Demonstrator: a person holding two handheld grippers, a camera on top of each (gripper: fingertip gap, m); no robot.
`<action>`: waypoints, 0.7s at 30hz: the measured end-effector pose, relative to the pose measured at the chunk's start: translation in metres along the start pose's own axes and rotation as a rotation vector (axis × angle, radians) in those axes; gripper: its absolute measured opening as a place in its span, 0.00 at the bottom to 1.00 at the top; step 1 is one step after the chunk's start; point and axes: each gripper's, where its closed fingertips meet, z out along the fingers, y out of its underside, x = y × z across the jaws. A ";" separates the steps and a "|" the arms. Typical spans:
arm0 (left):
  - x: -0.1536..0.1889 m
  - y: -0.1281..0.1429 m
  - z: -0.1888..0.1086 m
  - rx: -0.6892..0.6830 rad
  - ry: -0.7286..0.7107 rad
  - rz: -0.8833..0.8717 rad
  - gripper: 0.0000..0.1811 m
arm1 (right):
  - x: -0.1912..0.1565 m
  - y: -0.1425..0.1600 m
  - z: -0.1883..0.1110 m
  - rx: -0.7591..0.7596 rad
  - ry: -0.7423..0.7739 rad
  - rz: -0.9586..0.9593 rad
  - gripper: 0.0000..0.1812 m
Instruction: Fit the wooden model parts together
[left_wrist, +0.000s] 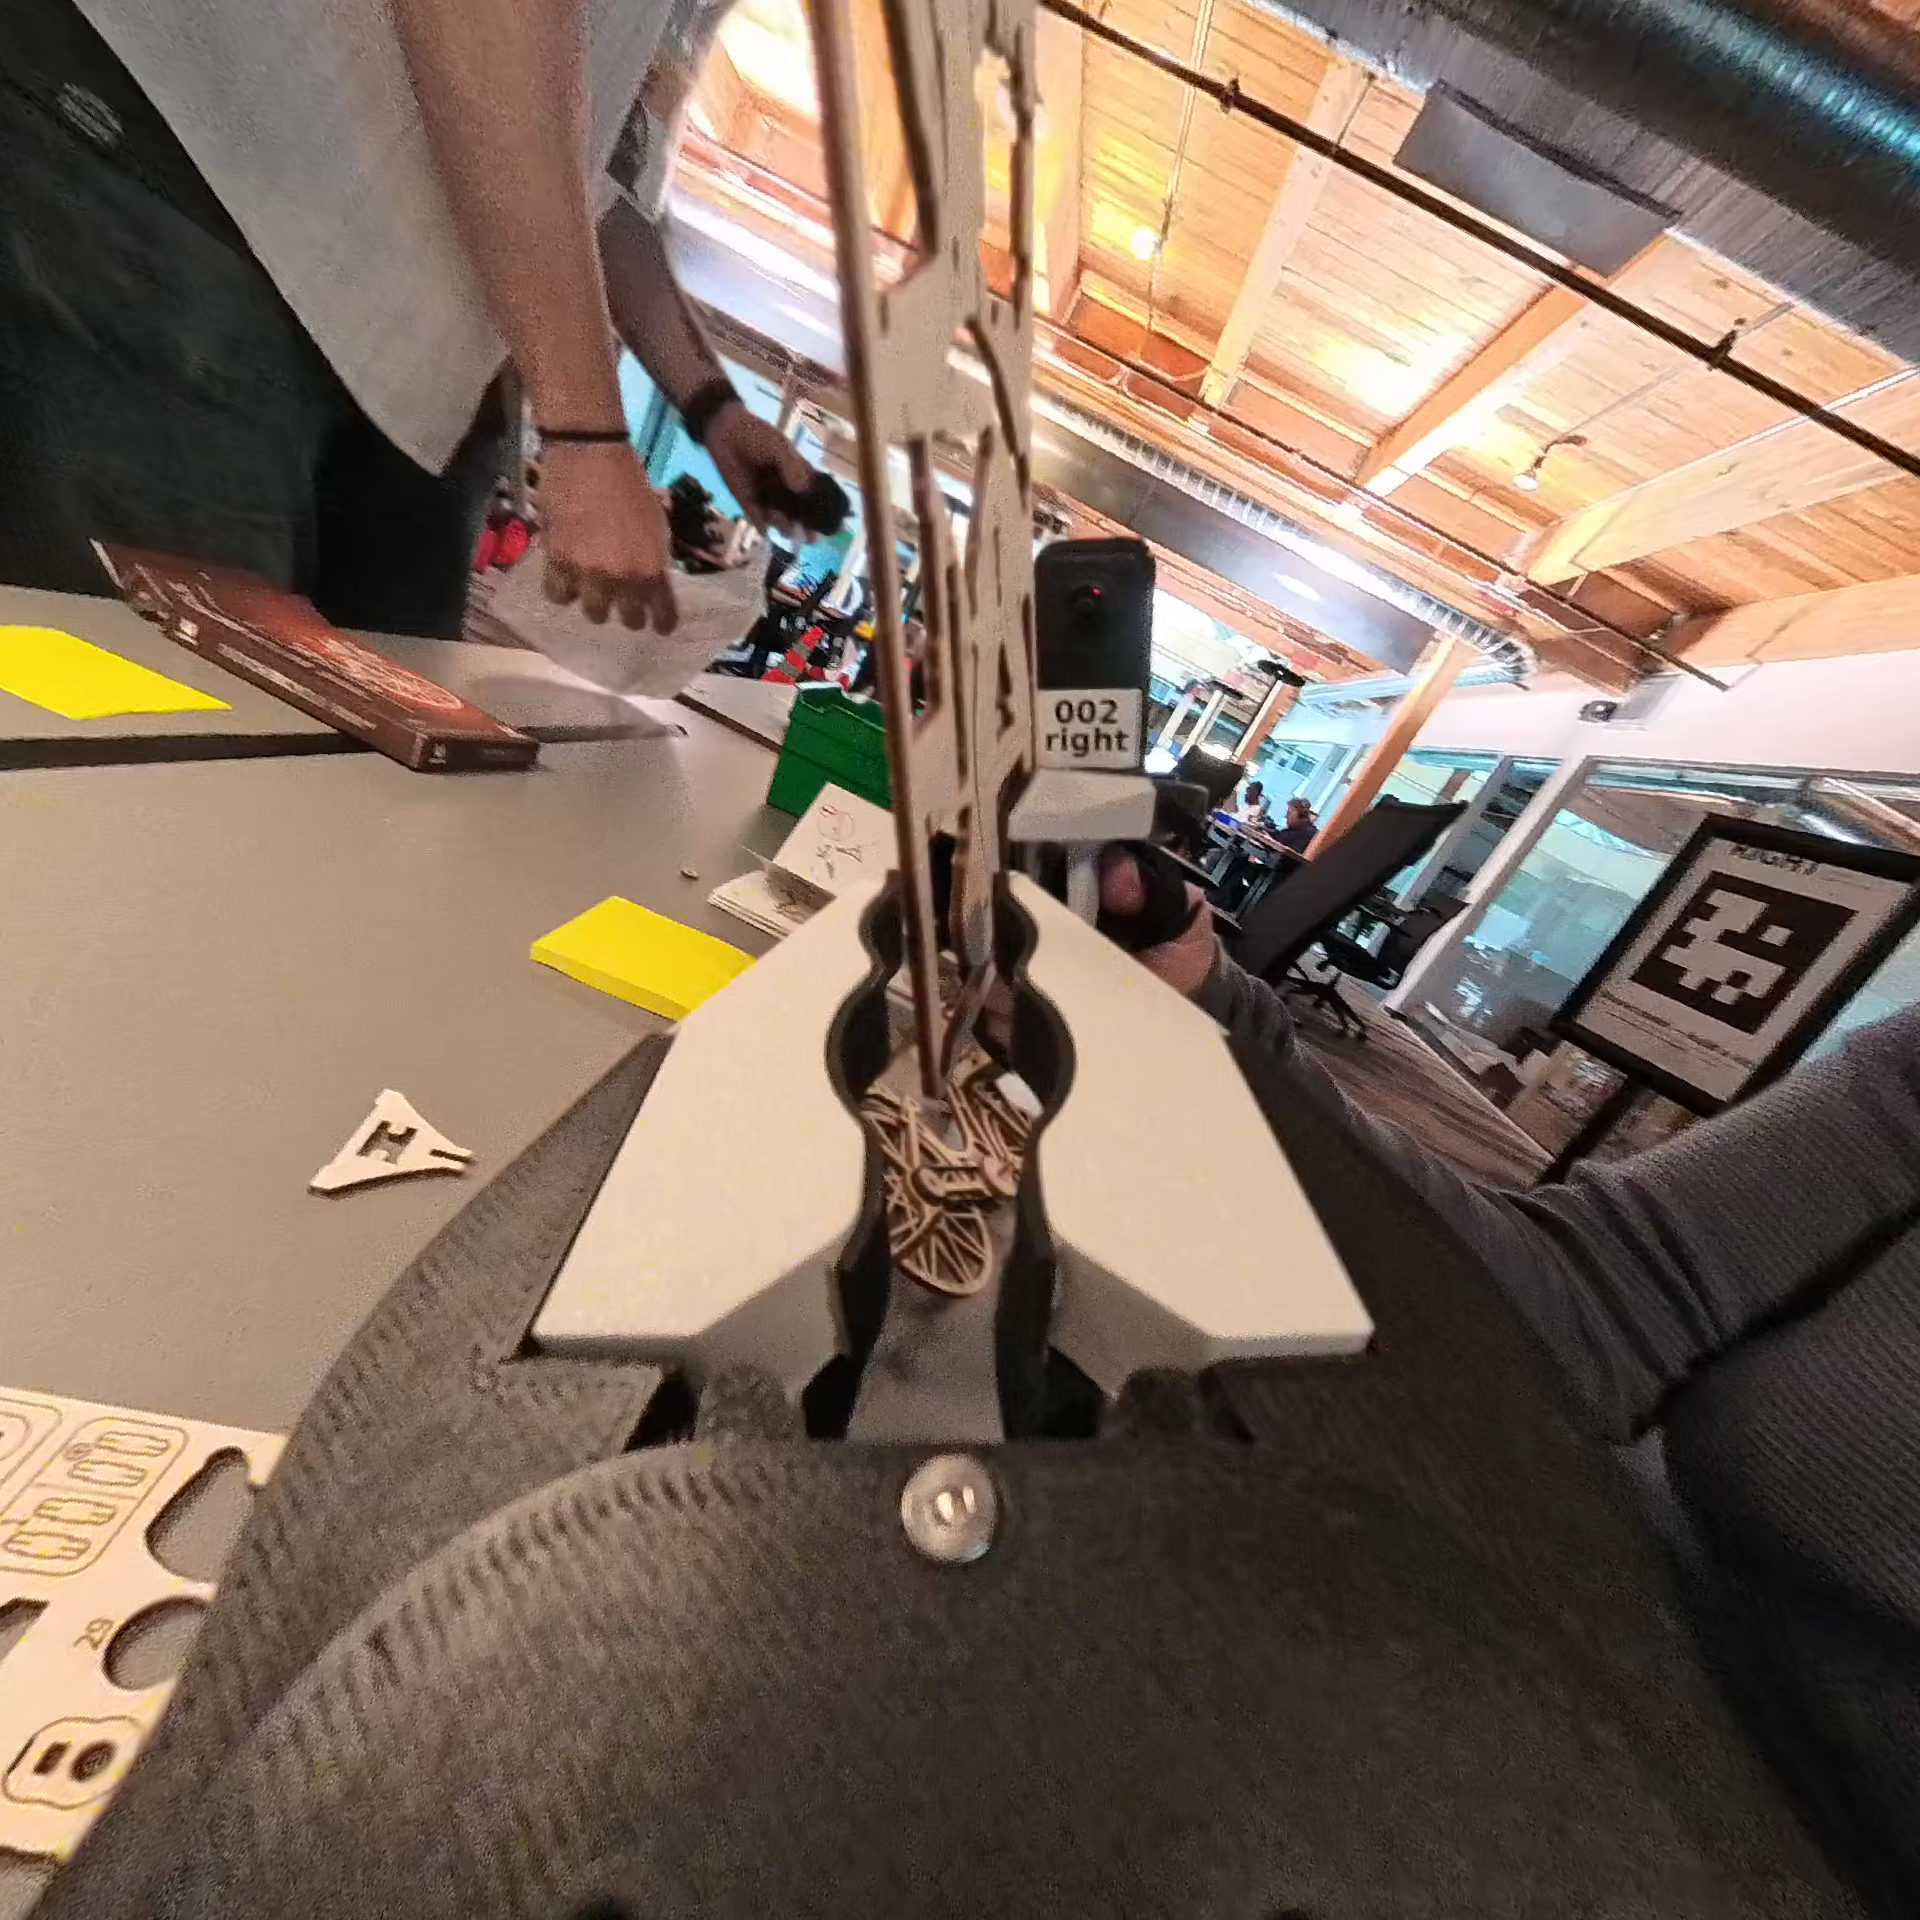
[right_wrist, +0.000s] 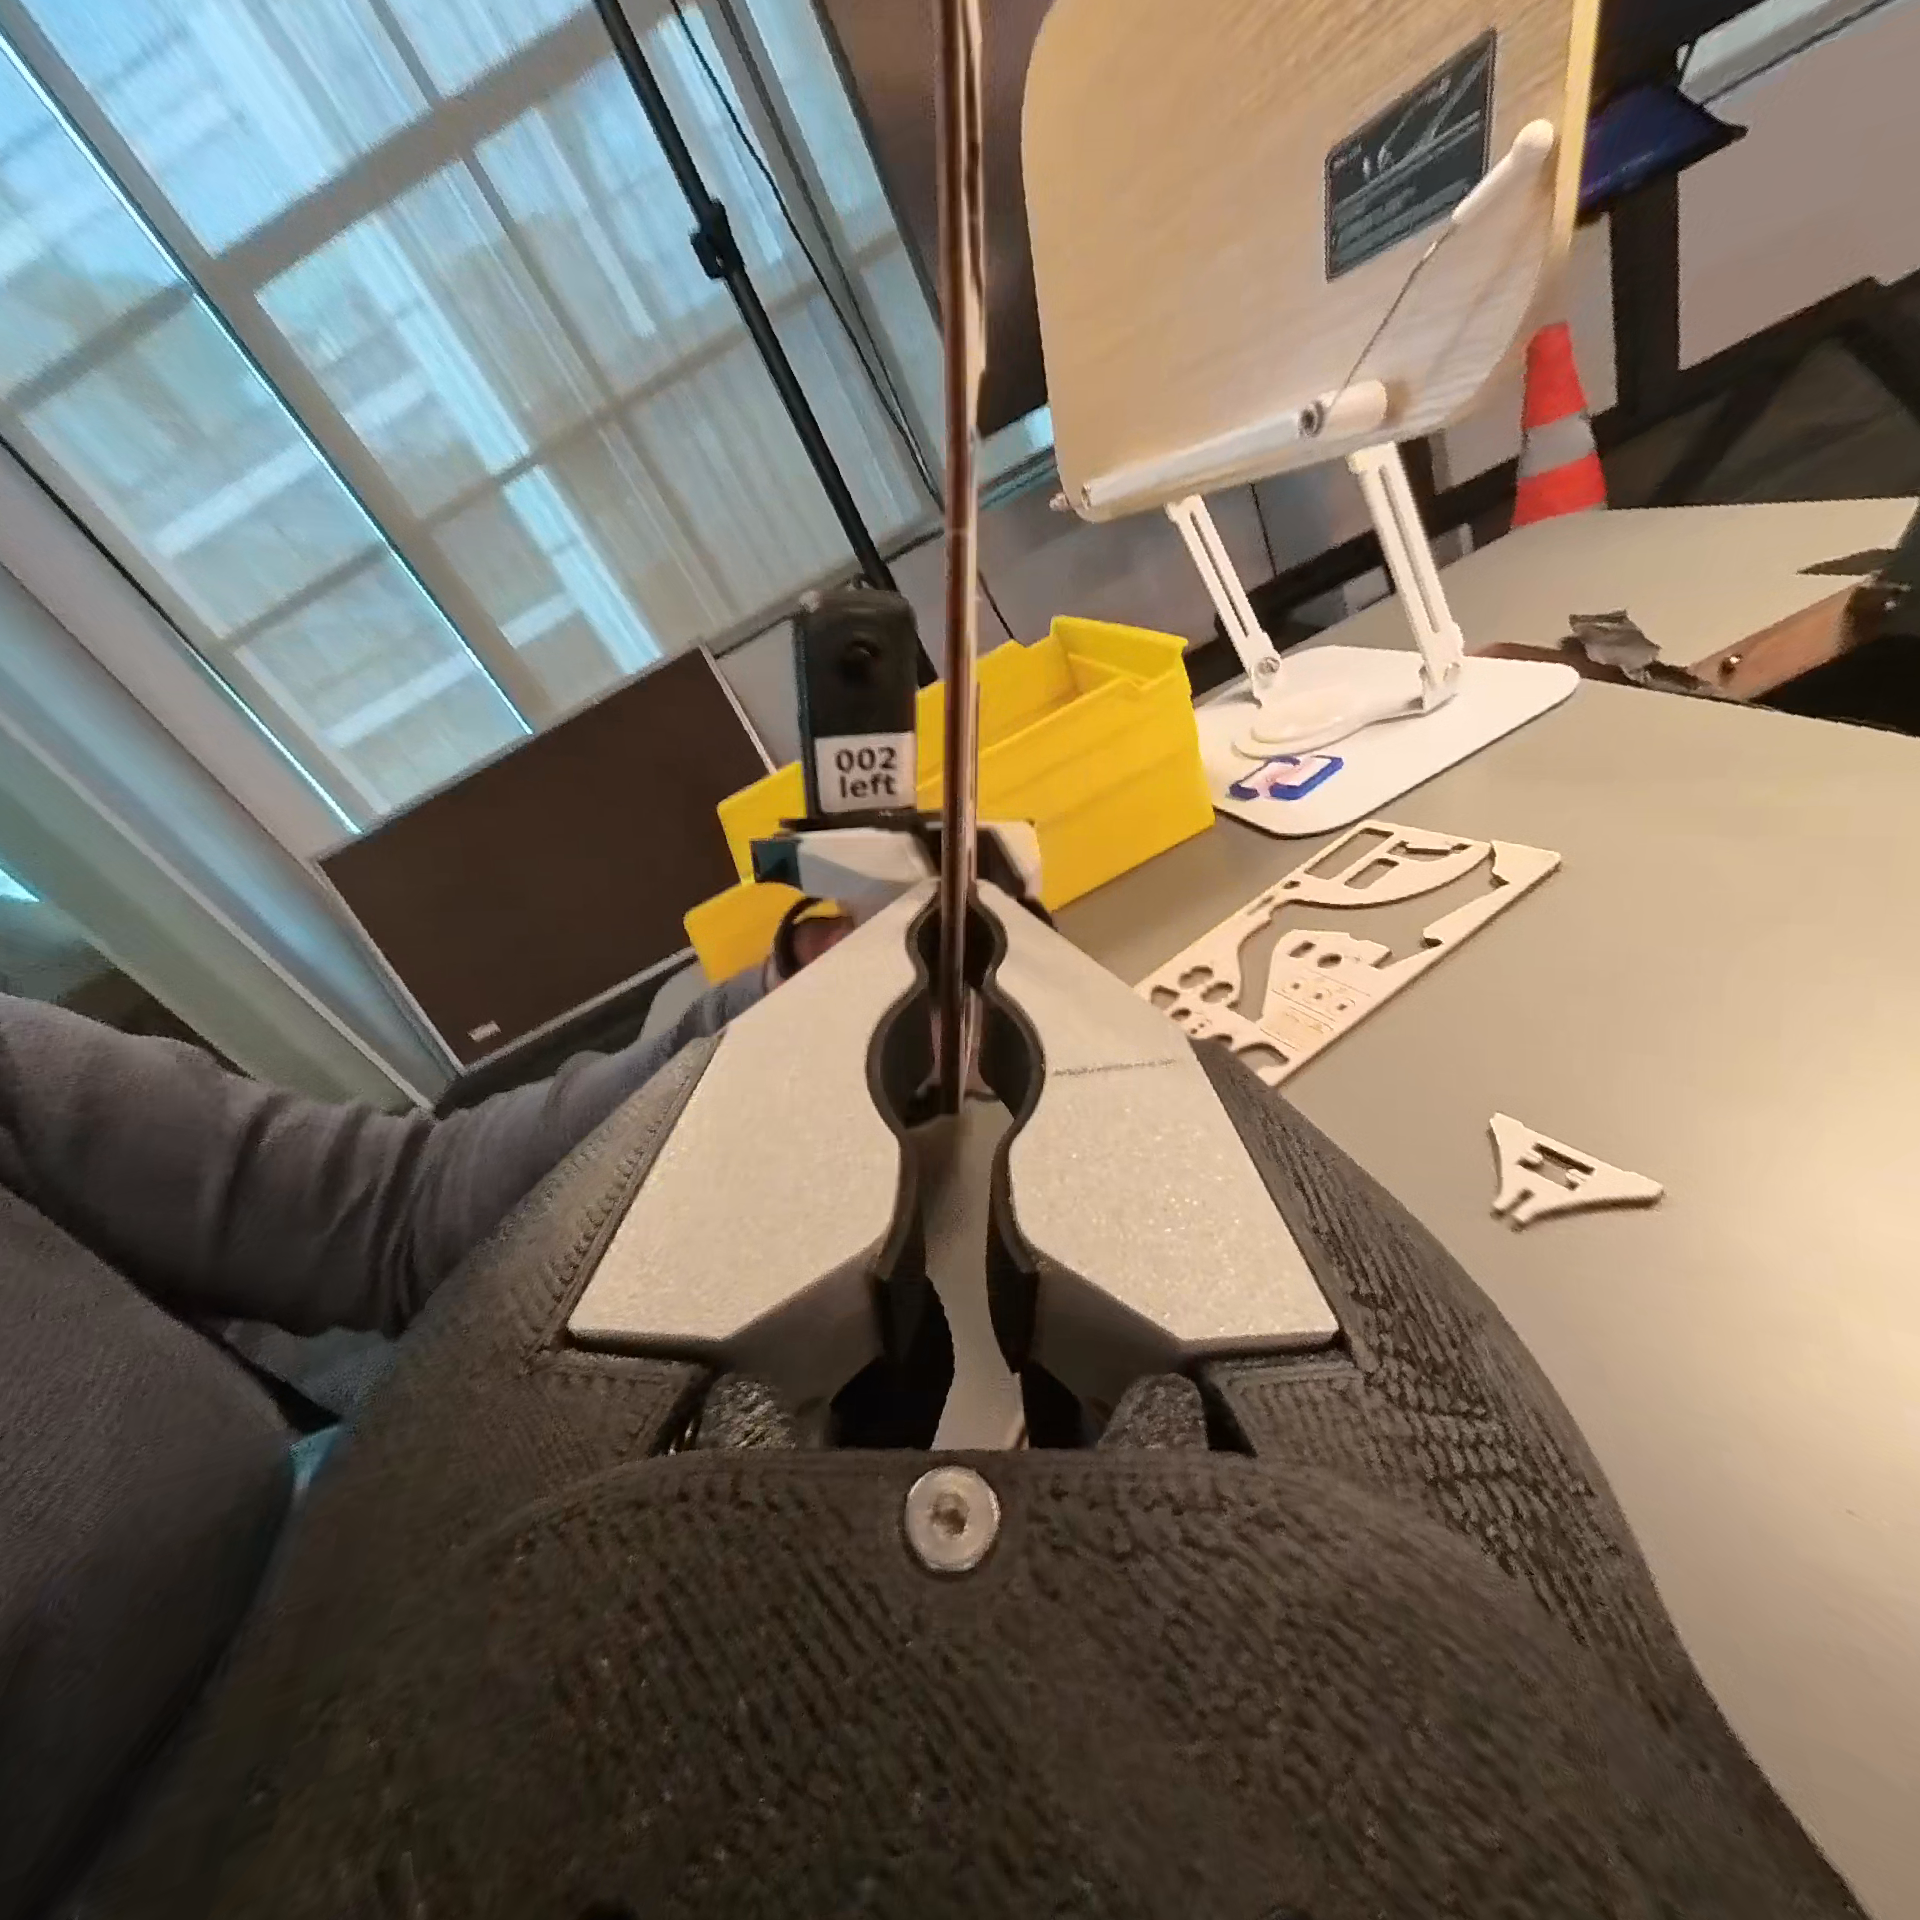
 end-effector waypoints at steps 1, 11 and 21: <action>0.001 0.002 0.001 -0.007 0.014 -0.008 0.08 | -0.001 -0.003 -0.002 0.020 -0.013 0.009 0.00; 0.009 0.000 0.004 0.024 0.070 -0.017 0.01 | -0.001 -0.007 -0.003 0.054 -0.021 0.014 0.00; 0.004 -0.001 0.003 0.003 -0.003 0.055 0.01 | 0.014 0.005 0.006 -0.023 0.123 -0.074 0.13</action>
